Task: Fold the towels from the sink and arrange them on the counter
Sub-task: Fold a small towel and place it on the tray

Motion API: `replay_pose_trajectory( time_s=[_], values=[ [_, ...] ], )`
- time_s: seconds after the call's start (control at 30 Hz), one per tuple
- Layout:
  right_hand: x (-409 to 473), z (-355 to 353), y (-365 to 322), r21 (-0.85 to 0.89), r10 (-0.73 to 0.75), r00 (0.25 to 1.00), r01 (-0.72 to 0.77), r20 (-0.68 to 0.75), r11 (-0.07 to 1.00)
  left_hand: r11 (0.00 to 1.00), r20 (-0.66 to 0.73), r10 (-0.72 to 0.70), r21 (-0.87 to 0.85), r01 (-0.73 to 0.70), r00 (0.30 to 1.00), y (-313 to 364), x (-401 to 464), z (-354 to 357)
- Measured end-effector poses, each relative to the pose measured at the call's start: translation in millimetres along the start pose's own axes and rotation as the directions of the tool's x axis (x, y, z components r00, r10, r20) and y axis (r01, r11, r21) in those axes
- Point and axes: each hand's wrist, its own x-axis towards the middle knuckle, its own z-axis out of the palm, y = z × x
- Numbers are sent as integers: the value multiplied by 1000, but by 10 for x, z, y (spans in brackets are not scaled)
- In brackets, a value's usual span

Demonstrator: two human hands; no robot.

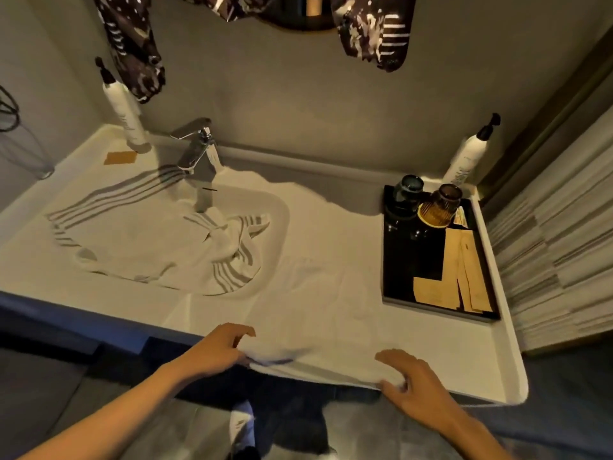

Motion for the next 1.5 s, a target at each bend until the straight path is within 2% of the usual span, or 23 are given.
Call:
replay_pose_trajectory(
  time_s=[0.1,0.2,0.3,0.33,0.4,0.5,0.53,0.57,0.6,0.63,0.67,0.7,0.77,0.87,0.93,1.0,1.03,1.1,1.13,1.2,1.3,1.4,1.5],
  values=[
    [15,34,-168,234,65,990,-35,-124,972,987,55,-33,-153,41,998,-52,3,-45],
    [327,-54,-455,455,154,921,28,-359,890,931,-93,-67,-365,29,993,107,234,-148],
    [833,-221,-650,476,187,860,72,-475,876,866,-266,-128,-500,-24,955,207,559,-326],
    [1013,-277,-665,466,198,846,66,-496,882,866,-313,-132,-498,-44,940,199,654,-369],
    [1289,-388,-639,427,229,819,22,-527,904,869,-364,-152,-492,-50,919,189,812,-396],
    [1434,-397,-608,308,262,794,-99,-549,946,817,-310,-196,-576,-19,930,236,956,-352],
    [1419,-347,-616,222,201,772,-80,-603,972,813,-310,-210,-582,-11,927,209,998,-325],
    [1389,-275,-648,56,54,752,-23,-657,998,843,-337,-215,-538,0,916,172,1017,-309],
    [1361,-158,-682,-168,-138,760,38,-635,985,890,-374,-213,-455,21,903,152,1001,-308],
    [1340,-15,-710,-366,-299,792,104,-531,925,928,-407,-220,-368,61,886,135,986,-300],
    [1335,135,-699,-478,-382,832,164,-402,863,947,-420,-234,-301,109,877,144,960,-288],
    [1337,268,-676,-512,-385,868,187,-315,839,949,-404,-271,-266,172,874,151,936,-274],
    [1376,428,-635,-474,-309,905,144,-291,869,926,-312,-335,-283,249,889,251,880,-262],
    [1397,489,-635,-454,-249,911,79,-328,888,965,-210,-156,-239,104,965,416,903,-180],
    [1379,497,-657,-454,-232,914,61,-332,889,963,-171,-73,-269,25,983,601,866,-82],
    [1373,487,-663,-465,-233,910,51,-342,884,896,-142,-90,-443,18,986,700,874,-24],
    [1378,483,-657,-467,-234,911,53,-340,883,805,-105,-139,-591,51,985,735,851,-39],
    [1400,473,-670,-472,-229,917,52,-325,880,521,42,-233,-838,161,972,780,837,-83],
    [1406,473,-685,-474,-222,921,47,-321,879,405,110,-286,-886,224,952,785,849,-104],
    [1424,478,-716,-479,-208,926,34,-316,877,300,197,-335,-905,303,921,846,877,-189],
    [1427,455,-754,-482,-188,933,19,-306,876,284,235,-357,-895,344,904,873,910,-292],
    [1418,445,-754,-481,-188,932,17,-309,876,197,240,-309,-930,309,920,890,899,-327],
    [1415,472,-756,-476,-172,938,8,-302,880,296,174,-181,-929,223,968,901,927,-246]
  ],
)
